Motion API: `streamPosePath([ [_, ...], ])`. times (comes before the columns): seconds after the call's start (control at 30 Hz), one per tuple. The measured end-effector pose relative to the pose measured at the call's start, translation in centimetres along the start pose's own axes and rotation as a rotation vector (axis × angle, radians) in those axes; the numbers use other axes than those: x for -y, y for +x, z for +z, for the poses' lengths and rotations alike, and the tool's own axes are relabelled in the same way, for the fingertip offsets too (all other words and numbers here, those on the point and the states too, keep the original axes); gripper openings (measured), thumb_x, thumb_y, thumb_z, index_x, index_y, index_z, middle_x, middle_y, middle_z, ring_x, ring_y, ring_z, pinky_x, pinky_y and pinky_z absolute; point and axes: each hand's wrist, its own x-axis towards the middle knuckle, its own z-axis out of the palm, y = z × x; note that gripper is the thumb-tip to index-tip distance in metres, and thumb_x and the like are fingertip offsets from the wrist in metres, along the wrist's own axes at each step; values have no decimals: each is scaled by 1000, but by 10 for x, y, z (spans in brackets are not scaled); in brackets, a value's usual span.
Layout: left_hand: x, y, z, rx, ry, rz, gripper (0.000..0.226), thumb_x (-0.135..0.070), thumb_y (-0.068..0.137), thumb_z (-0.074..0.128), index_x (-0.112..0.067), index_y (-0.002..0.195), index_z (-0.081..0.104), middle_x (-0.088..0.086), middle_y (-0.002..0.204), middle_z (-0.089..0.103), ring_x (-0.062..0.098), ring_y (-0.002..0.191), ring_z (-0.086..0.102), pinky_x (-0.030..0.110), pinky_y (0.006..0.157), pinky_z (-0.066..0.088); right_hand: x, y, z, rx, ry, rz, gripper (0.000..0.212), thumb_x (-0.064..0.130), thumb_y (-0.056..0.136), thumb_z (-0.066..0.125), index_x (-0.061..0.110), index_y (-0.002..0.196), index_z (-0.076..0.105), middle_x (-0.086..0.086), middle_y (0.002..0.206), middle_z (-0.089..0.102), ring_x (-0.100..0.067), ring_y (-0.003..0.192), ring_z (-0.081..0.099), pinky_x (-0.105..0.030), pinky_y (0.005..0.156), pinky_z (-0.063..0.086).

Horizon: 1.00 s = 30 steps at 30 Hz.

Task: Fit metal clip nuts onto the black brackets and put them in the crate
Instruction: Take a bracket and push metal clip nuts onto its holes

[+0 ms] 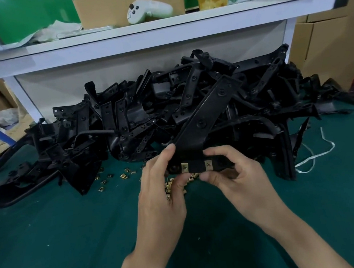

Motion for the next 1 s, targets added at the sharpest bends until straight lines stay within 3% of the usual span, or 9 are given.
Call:
streamPosePath([
  [0.17,-2,0,0,-14,-34,4,74,4,84,68,-43,134,40,-37,126,44,-9,114,49,5,96,36,-2,1,-1,31,62,32,34,29,85,79,55,102,65,14,87,73,-28,76,65,-31,71,57],
  [0.3,-1,-2,3,-33,-64,-4,101,22,78,71,-54,136,38,-40,126,44,-9,114,51,4,95,38,-4,1,-1,51,76,39,33,27,86,80,53,101,66,10,84,71,-17,69,61,-35,72,58],
  [0.4,-1,-4,2,-53,-91,-18,106,22,79,69,-62,134,34,-38,125,46,-6,112,54,4,93,40,-5,0,-1,47,68,49,29,34,83,79,53,101,66,-13,80,65,-20,66,55,-40,64,53],
  [0.53,0,-4,2,-41,-115,-78,95,13,85,68,-62,134,36,-27,119,53,6,110,60,11,92,46,-3,-1,-1,34,44,36,32,32,84,81,55,101,66,-2,78,69,-27,65,58,-32,64,54],
  [0.6,-1,-1,-1,-39,-85,-29,65,-7,93,68,-46,137,42,-29,118,52,1,110,57,10,93,43,4,-2,-2,23,40,-18,28,41,82,79,53,105,67,9,81,71,-12,64,60,-23,61,52],
  [0.63,-2,0,-4,-41,-77,-18,45,-22,97,65,-41,133,45,-29,117,53,3,109,57,12,92,43,7,-2,-2,0,30,-91,27,45,83,77,50,108,68,12,93,72,-1,75,64,-18,67,51],
  [0.73,-10,5,-11,-83,-147,-59,15,-48,103,51,-43,115,56,-22,103,60,11,92,62,11,78,43,18,-6,-5,-82,-19,-319,19,46,89,71,38,107,71,12,116,68,-10,113,65,-13,87,48],
  [0.9,-20,10,-11,-71,-350,-295,28,-48,101,53,-30,81,63,-14,65,55,0,58,49,10,53,38,23,-6,-1,-12,131,-188,22,52,81,77,46,102,71,19,94,73,3,86,69,-5,72,47],
  [1.0,-11,8,-9,28,-374,-412,36,-53,100,50,-25,85,66,-12,63,53,1,57,46,11,52,36,15,-2,3,56,186,-105,26,36,76,83,41,99,73,19,89,73,4,83,69,-6,72,48],
])
